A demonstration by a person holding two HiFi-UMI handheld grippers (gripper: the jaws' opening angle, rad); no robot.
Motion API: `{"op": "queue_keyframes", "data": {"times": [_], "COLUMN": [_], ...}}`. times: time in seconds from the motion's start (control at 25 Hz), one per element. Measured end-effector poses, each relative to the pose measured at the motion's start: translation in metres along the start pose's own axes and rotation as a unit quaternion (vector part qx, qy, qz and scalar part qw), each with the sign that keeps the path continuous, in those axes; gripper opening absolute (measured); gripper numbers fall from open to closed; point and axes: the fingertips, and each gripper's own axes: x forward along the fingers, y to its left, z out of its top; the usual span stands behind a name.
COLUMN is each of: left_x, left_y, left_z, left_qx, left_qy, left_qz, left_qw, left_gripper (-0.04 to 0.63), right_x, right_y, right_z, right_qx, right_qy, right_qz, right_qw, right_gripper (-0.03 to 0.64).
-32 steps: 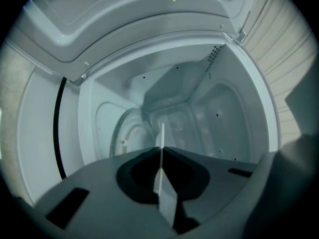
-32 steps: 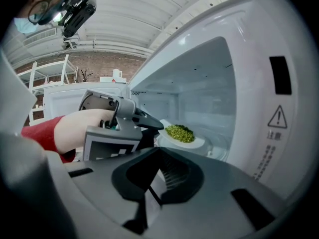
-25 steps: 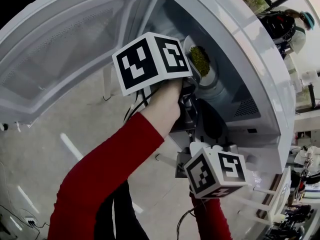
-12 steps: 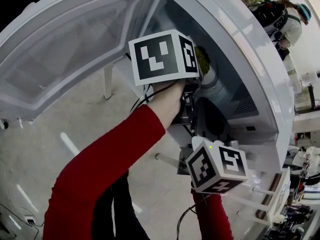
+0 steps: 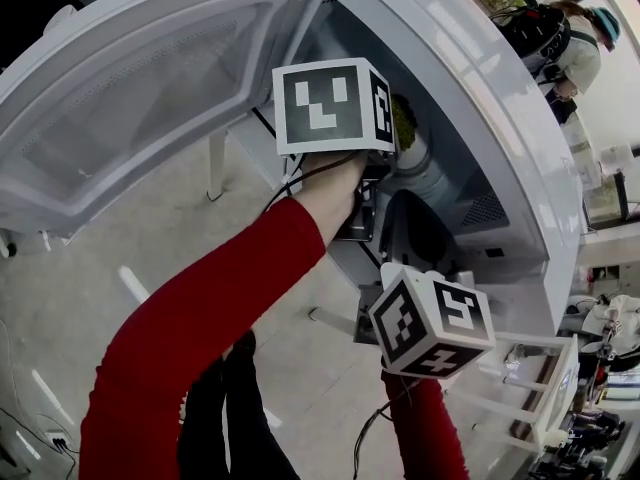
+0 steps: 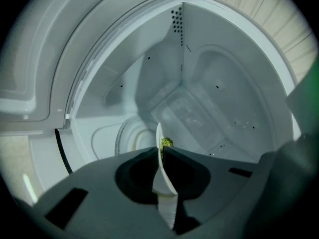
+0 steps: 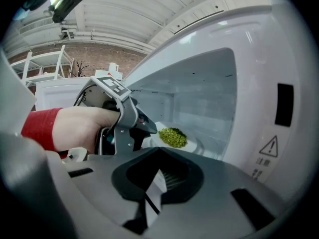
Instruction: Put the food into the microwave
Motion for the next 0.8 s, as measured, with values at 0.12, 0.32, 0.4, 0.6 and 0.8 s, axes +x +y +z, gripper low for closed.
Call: {"op": "queue_keyframes", "data": {"times": [0.12,0.32,0.4,0.6,0.8], "left_x": [0.001,0.001,0.002,0.001,0.001], "left_y": [-0.001,-0.001,-0.002,0.000,0.012], "left_z": [0.000,0.002,0.009,0.014,-0.005], "left_qx": [0.029,0.071,0.086,0.118,0.094], "left_qy": [0.005,0.004,-0.016,-0.019,0.025], "left_qz": [0.008,0.018,0.013,0.030,0.039], "left_qw": [0.9995,0.9973,0.9961,0.9924,0.9945], "left_gripper": [0.040,0.048,0.051,0.055,0.067], "right_x": [0.003,0.006,0.008,0.009,0.009], "right_y": [0.002,0.004,0.005,0.005,0.005], "right_z": [0.000,-0.001,-0.003,-0.002,-0.003], "right_qx": [-0.001,0.000,0.000,0.003,0.001], "right_qy": [0.004,0.007,0.009,0.016,0.018], "right_qz": [0.002,0.006,0.006,0.007,0.010], "right_qw": [1.000,1.000,1.000,1.000,1.000], "right_gripper": [0.014,0.014,0.014,0.014,0.014]}}
